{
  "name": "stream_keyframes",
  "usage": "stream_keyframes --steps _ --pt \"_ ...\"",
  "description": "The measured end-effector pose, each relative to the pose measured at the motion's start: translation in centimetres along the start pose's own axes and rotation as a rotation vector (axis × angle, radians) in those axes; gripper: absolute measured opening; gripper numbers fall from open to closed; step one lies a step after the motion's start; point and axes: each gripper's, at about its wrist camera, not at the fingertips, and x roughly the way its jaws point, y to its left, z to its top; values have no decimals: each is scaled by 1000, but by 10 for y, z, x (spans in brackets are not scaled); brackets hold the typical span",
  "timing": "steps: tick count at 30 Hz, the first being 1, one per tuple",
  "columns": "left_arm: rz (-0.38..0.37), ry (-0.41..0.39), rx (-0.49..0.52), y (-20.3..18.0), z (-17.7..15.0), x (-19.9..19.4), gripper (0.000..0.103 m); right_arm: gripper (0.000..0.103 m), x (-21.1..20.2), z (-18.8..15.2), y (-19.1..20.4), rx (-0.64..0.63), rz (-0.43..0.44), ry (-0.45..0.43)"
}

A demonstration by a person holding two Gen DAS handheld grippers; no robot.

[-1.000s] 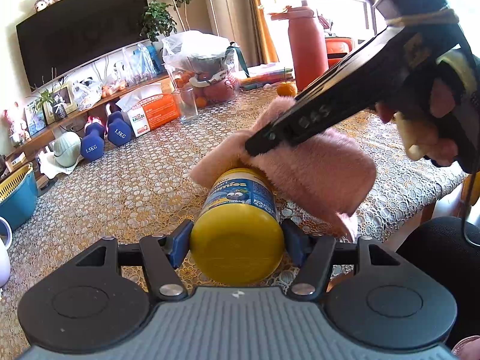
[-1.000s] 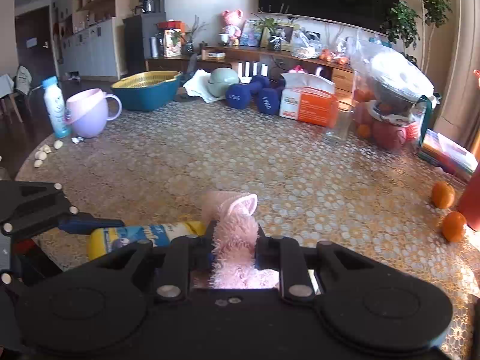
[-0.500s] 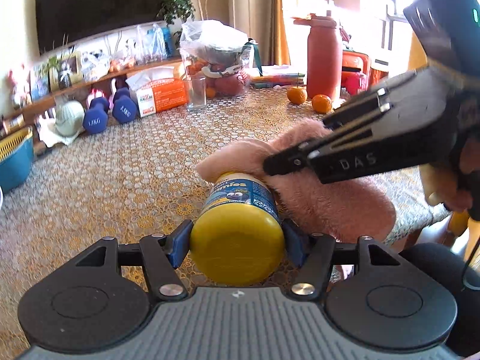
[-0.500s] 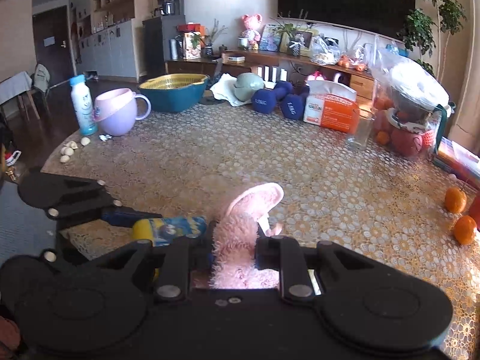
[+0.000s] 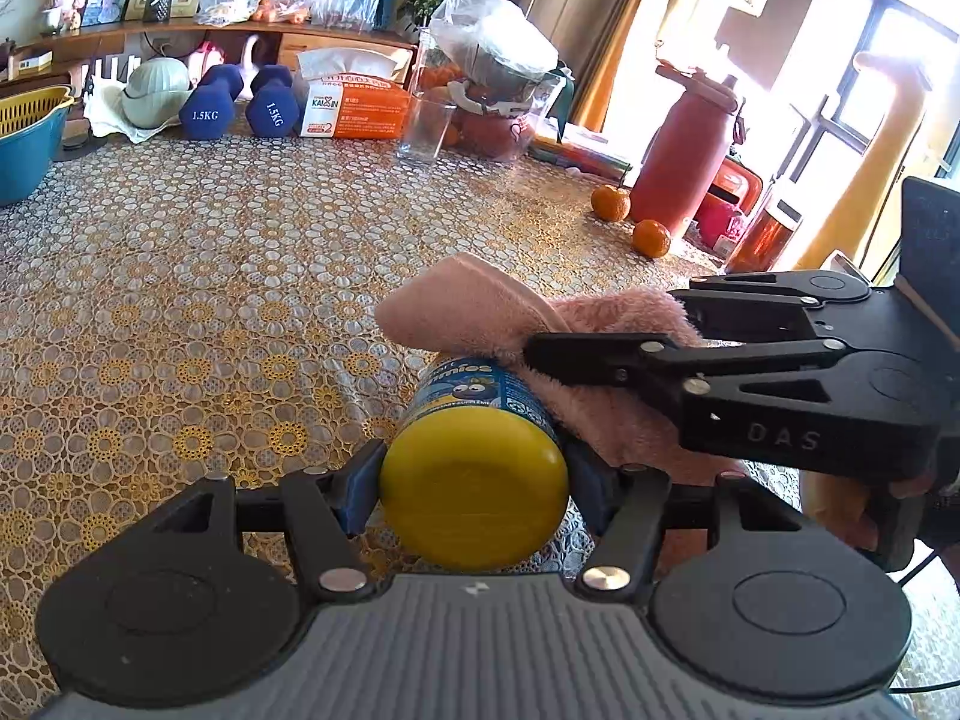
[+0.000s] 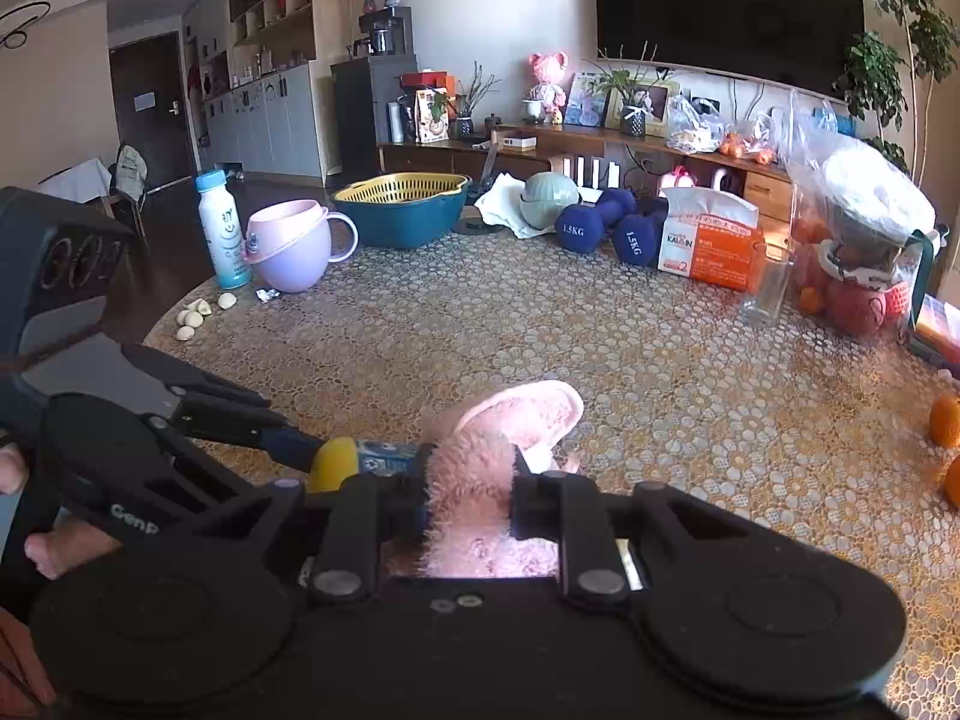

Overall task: Clean container
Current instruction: 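Wipe the bottle with the towel while the left gripper turns the bottle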

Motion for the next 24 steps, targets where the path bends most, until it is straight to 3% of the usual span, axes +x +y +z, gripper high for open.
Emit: stream_keyframes --steps 8,10,15,19,24 --pt "48 -57 142 -10 -7 -6 63 21 23 -6 -28 95 -41 9" --pt "60 -61 184 -14 -12 -6 63 20 28 -5 -26 62 -128 29" --pt "106 -33 269 -20 -29 1 64 20 15 -9 -29 81 -179 13" --pt "153 -55 364 -28 -38 3 64 20 -4 -14 -25 96 -176 -8" --pt "232 -124 511 -44 -51 -5 78 20 -17 -20 -14 81 -162 -6"
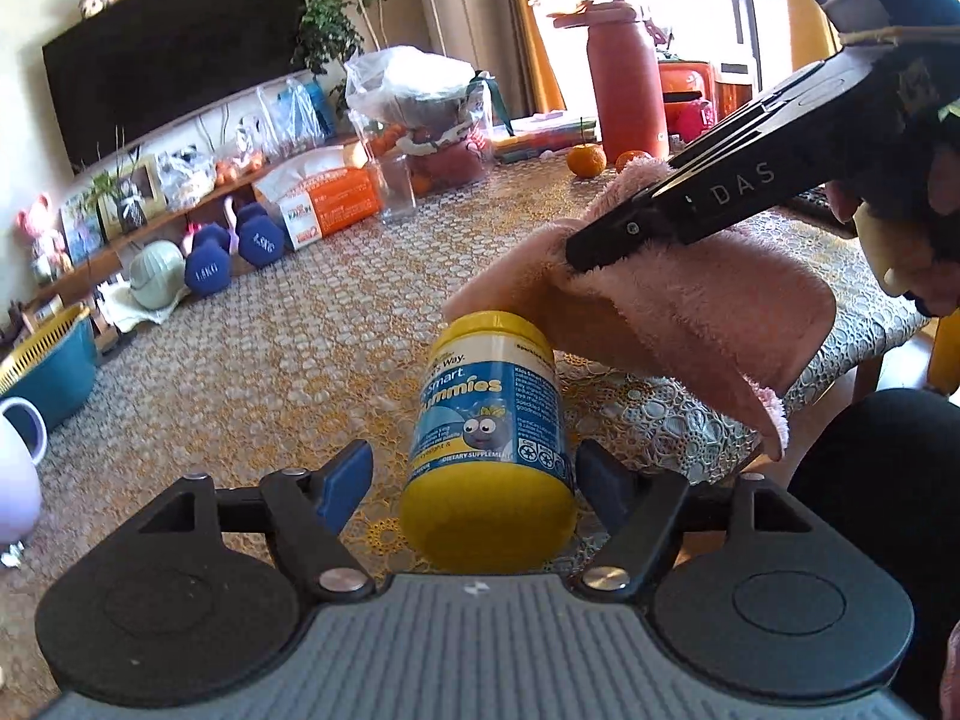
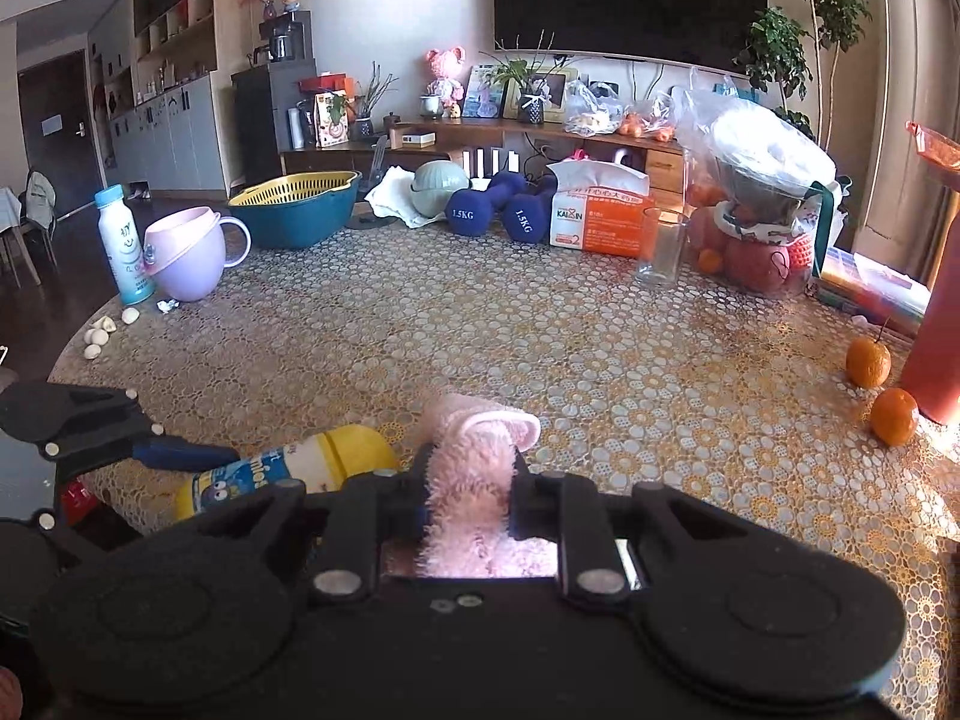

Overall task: Clean container
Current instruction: 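Wipe the bottle with the towel while the left gripper turns the bottle, then wipe the bottle cap and body with the towel in the right gripper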

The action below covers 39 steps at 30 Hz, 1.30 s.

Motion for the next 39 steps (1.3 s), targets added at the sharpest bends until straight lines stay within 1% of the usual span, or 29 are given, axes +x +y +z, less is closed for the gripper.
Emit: stream_keyframes --steps 2,5,8,11,12,13,14,15,18,19,21,22,25,28,30,32,34,39 --pt "31 -29 68 -8 -2 -6 80 20 -3 -3 2 1 7 4" --pt "52 -58 179 -23 -5 -11 80 20 -5 -5 5 -2 11 5" --pt "62 -44 272 -38 -12 -7 80 20 -5 -7 7 5 18 3" --pt "79 -9 270 -40 -20 1 80 20 -6 -8 8 9 23 2" --pt "94 0 265 -40 -22 4 76 20 -6 -9 8 10 26 1" --pt "110 9 261 -38 -23 7 71 20 -7 -10 9 12 29 1" --pt "124 13 258 -37 -23 9 63 20 -7 -10 9 14 32 0" --pt "125 14 252 -35 -23 9 63 20 -7 -10 10 13 33 0" --pt "103 18 212 -29 -20 7 63 20 -9 -10 12 11 35 -8" --pt "86 28 178 -25 -17 7 63 20 -10 -9 13 9 36 -12" --pt "28 53 71 -12 -8 6 63 20 -14 -7 15 4 43 -29" --pt "-10 70 -3 -4 -3 6 63 20 -16 -5 17 -2 56 -41" --pt "-116 117 -220 22 6 8 62 20 -23 4 27 -38 131 -76" --pt "-192 147 -352 39 10 8 62 20 -24 11 44 -90 240 -86" --pt "-218 166 -400 45 10 9 62 20 -20 12 54 -124 268 -74" --pt "-229 180 -435 49 9 9 62 20 -12 12 56 -141 253 -61" --pt "-231 179 -447 51 9 7 62 20 -3 13 48 -110 235 -47" --pt "-210 159 -424 51 15 3 62 20 18 9 26 -75 127 -4"
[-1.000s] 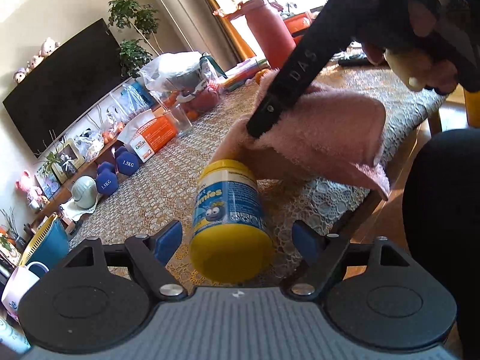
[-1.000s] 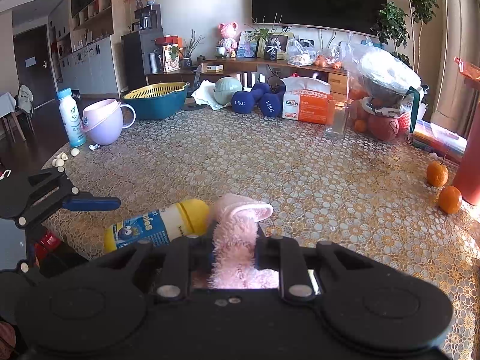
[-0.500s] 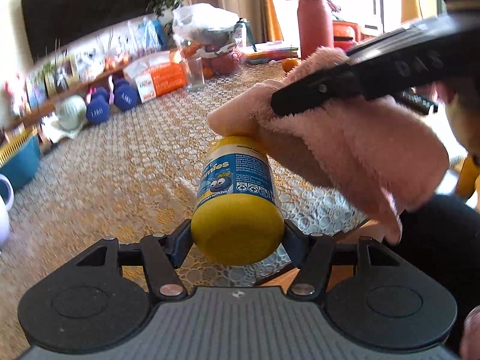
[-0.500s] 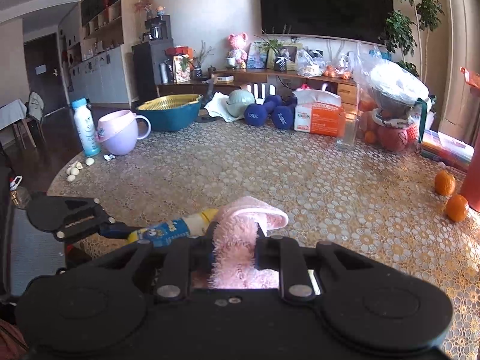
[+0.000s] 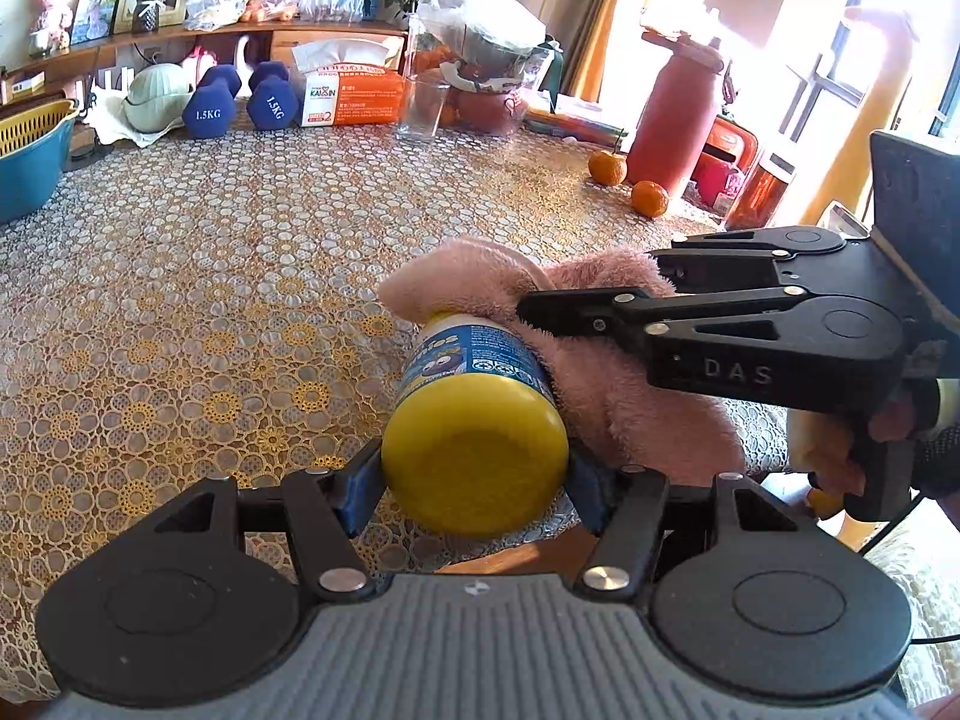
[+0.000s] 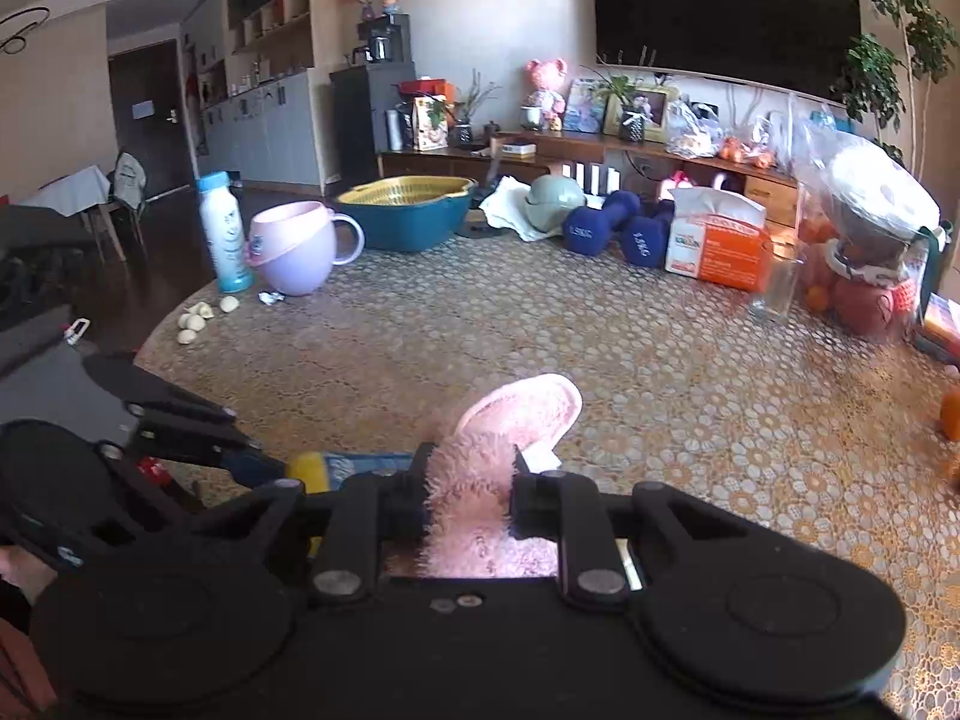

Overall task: Clean container
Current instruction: 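Wipe the bottle cap and body with the towel in the right gripper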

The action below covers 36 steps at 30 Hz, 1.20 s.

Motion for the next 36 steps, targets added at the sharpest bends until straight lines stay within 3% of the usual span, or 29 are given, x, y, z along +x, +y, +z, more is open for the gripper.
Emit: stream_keyframes --steps 5,8,14,21,24,30,36 --pt "38 -45 82 -15 3 -7 62 20 -1 -9 -16 16 -96 29" --pt "71 -81 160 -29 5 -11 62 20 -19 -6 -18 37 -63 -21" --pt "78 -131 241 -47 9 -12 62 20 -37 2 -18 119 100 -95" --pt "84 -153 279 -52 12 -5 62 20 -11 -13 -26 114 -25 4" --pt "87 -160 289 -53 15 0 62 20 -25 -11 -28 105 -51 -26" --pt "96 -174 315 -58 23 14 62 20 -68 17 -18 57 -3 -158" --pt "97 -179 327 -60 24 17 62 20 -57 25 5 -21 50 -125"
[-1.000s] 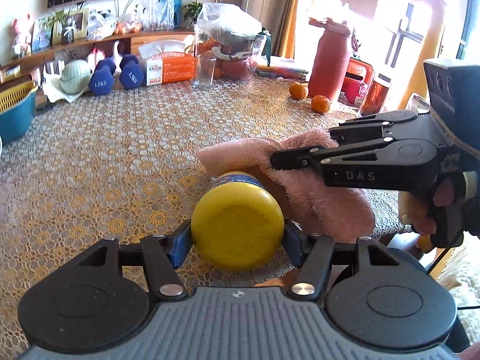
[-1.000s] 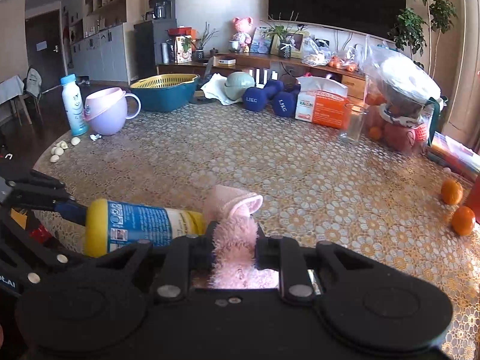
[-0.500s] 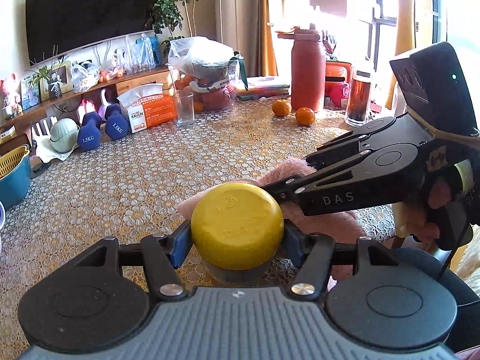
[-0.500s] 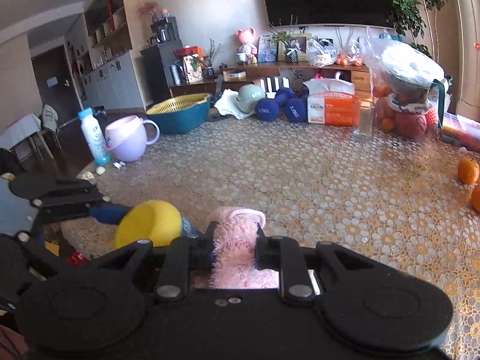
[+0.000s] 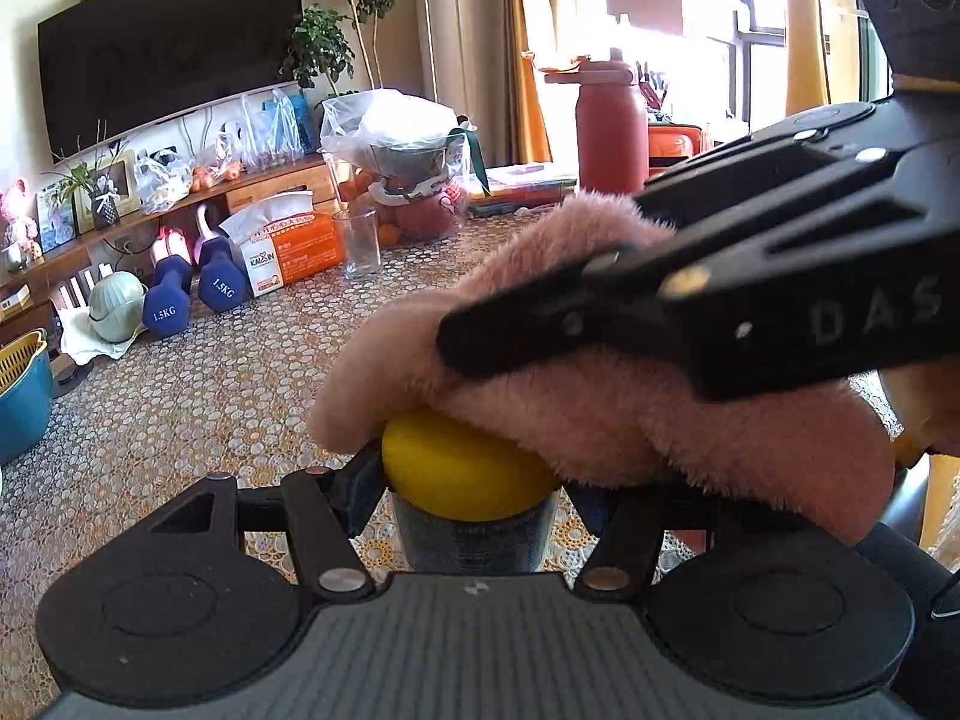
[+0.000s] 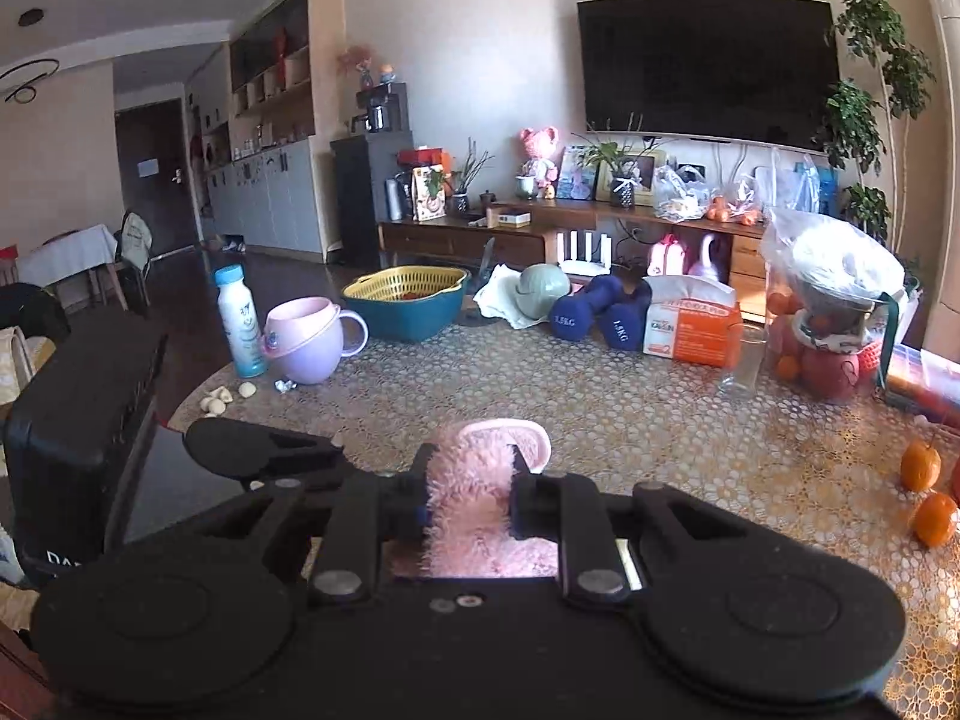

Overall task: Clean container
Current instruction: 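Wipe the bottle cap and body with the towel in the right gripper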

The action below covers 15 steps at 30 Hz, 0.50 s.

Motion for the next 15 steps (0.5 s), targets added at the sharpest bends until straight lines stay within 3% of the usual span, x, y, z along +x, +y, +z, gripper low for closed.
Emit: stream_keyframes --steps 5,8,11,15 --pt "-5 0 -10 2 -1 0 62 21 14 -11 -4 -16 -73 39" --pt "-8 -3 -15 3 -1 -1 62 21 14 -18 -21 56 -94 43" --pt "-8 -3 -14 4 -2 -1 62 20 21 -29 -31 51 -187 99" --pt "-10 -6 -16 4 -2 -2 62 20 18 -38 -43 137 -187 100"
